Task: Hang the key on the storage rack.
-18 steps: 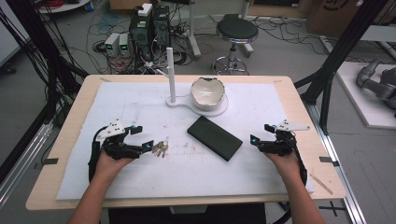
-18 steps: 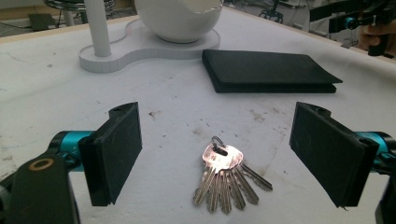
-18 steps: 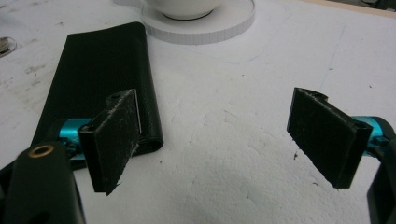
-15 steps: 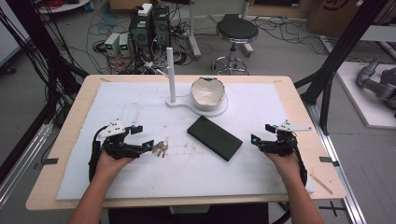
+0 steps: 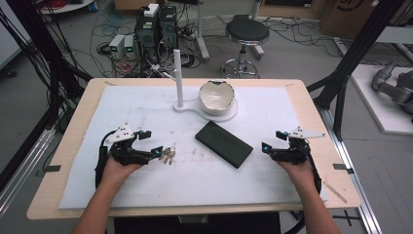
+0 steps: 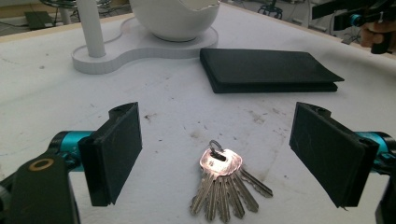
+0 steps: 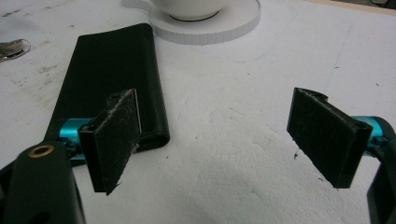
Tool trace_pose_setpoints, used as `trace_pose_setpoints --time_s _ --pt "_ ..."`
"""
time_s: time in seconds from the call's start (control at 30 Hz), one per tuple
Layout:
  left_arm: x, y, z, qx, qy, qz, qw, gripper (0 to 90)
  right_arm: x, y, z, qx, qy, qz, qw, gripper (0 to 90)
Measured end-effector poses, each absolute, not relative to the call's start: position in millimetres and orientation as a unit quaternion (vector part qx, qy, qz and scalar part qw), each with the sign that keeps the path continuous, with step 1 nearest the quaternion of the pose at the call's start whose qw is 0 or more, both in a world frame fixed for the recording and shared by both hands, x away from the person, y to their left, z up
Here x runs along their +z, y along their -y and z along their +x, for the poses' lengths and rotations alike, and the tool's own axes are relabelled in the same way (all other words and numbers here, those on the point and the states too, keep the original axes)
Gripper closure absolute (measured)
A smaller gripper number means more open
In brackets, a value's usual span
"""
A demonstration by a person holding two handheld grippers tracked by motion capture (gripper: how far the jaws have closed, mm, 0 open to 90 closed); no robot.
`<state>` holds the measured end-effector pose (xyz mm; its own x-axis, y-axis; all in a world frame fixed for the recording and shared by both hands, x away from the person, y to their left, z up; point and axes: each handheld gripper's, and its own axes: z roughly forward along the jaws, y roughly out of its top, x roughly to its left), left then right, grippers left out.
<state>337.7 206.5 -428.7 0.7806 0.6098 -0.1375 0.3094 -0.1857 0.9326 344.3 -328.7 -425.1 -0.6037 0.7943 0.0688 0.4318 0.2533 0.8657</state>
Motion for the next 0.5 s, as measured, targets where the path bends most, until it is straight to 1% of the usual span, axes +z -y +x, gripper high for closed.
trace_pose_setpoints --time_s 0.23,0.37,0.5 --pt "-424 -194 346 0.119 -0.295 0.767 0.557 16.9 -425 329 346 0.459 -0.766 0.406 0.195 17.7" --pt "-425 -182 355 0.102 -0.304 0.775 0.544 17.0 -426 331 347 0.460 -0.769 0.412 0.167 17.7" --pt "-430 -178 361 0.091 -0.311 0.787 0.525 21.7 -426 330 347 0.460 -0.773 0.406 0.164 17.7"
